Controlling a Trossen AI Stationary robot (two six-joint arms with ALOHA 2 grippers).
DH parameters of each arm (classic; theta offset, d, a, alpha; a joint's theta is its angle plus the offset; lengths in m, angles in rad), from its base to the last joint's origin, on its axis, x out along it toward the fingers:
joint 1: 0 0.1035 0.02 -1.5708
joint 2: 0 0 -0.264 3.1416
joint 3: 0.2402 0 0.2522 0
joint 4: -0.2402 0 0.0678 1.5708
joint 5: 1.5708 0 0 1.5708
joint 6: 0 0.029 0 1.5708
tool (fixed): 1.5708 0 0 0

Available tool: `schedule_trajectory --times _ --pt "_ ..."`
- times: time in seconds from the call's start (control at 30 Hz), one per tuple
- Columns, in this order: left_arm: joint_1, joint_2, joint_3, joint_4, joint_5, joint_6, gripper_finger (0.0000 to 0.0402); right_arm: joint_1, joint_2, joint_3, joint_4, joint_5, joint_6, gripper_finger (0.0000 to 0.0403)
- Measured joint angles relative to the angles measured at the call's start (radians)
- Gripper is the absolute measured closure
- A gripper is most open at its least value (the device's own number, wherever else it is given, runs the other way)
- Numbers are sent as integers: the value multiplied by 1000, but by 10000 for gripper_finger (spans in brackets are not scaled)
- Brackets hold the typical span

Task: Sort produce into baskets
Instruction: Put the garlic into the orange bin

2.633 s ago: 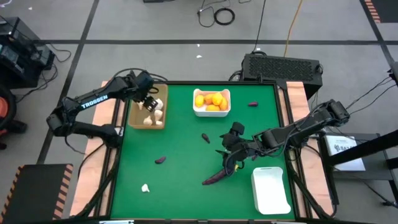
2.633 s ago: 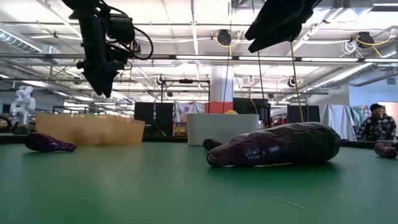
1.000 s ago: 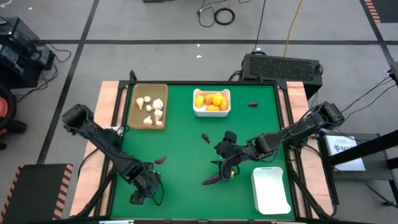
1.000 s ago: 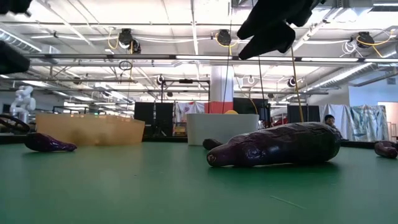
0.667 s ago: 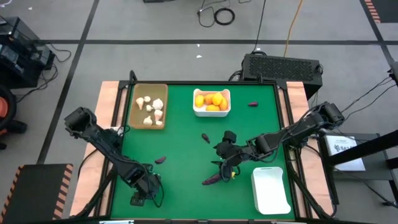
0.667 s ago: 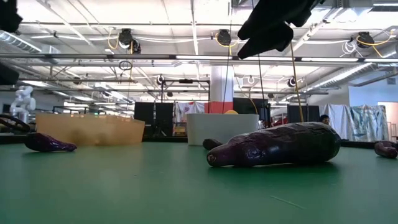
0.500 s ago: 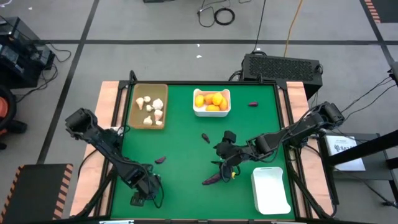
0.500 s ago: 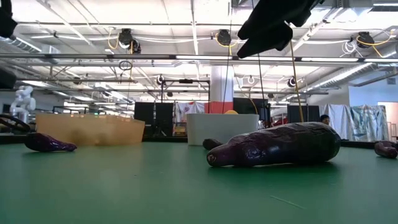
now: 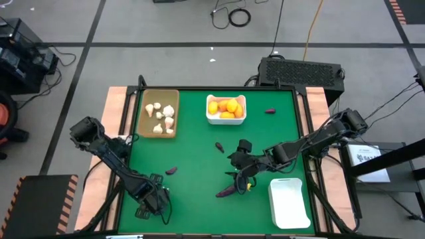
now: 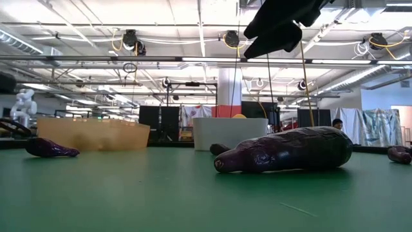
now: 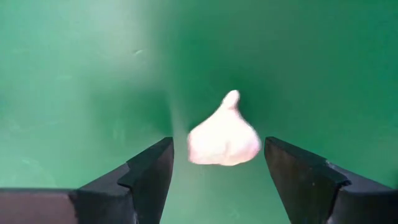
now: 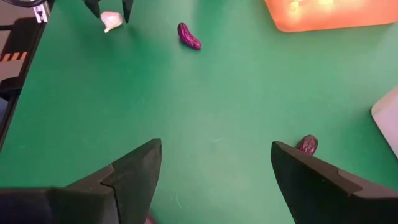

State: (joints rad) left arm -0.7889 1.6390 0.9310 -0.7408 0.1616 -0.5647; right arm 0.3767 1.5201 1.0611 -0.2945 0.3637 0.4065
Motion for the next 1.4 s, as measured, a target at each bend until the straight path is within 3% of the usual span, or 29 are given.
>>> schedule_trajectory --times 0.53,0.93,1.07,1.4 --pt "-4 4 0 -4 -31 31 147 0 0 0 6 0 0 110" --pt "-2 4 0 -10 -36 33 216 0 0 0 6 0 0 110" --pt "0 -4 1 -25 -38 96 228 0 0 0 6 0 0 110" --pt "106 -119 1 -33 -112 188 249 0 0 0 17 0 20 110"
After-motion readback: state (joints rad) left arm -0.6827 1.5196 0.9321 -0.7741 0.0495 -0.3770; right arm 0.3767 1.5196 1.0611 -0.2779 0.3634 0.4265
